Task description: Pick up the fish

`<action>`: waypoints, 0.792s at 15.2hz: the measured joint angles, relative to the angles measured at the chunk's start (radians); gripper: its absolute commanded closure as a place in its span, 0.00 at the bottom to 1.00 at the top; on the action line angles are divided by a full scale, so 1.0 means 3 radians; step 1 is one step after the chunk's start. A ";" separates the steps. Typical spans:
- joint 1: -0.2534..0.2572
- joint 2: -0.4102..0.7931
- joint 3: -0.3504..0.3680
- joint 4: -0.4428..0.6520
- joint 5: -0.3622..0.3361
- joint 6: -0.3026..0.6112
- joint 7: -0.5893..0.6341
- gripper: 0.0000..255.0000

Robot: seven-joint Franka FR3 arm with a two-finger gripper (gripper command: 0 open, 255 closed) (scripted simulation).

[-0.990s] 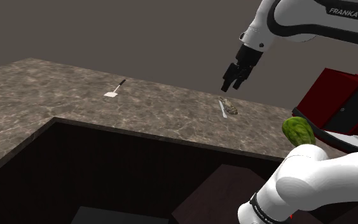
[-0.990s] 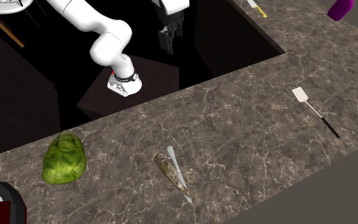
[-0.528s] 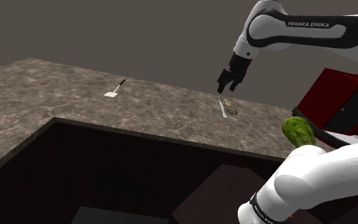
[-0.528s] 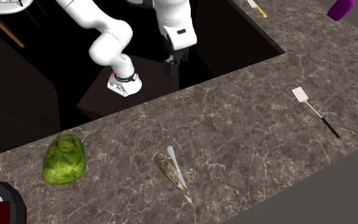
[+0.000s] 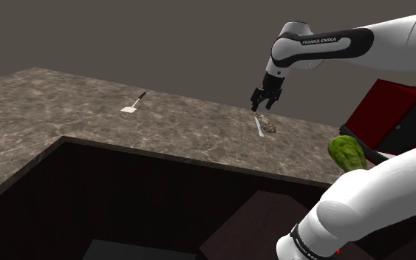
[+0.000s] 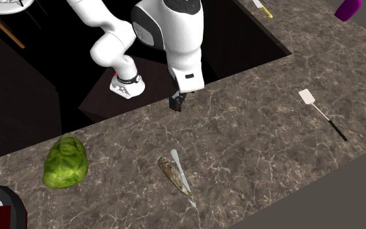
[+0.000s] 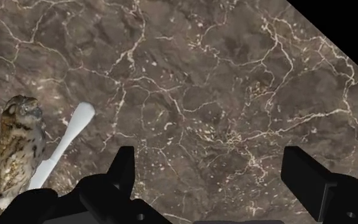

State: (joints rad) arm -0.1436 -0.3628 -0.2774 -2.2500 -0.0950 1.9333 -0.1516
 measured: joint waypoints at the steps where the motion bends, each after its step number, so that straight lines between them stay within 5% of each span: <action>1: -0.0017 0.0093 -0.0030 0.0017 -0.0008 0.0065 -0.0003 0.00; 12: -0.0260 0.1244 -0.0401 0.0610 0.0079 0.0511 -0.0218 0.00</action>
State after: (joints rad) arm -0.2217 0.0104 -0.3978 -2.0670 -0.0714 2.0866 -0.2171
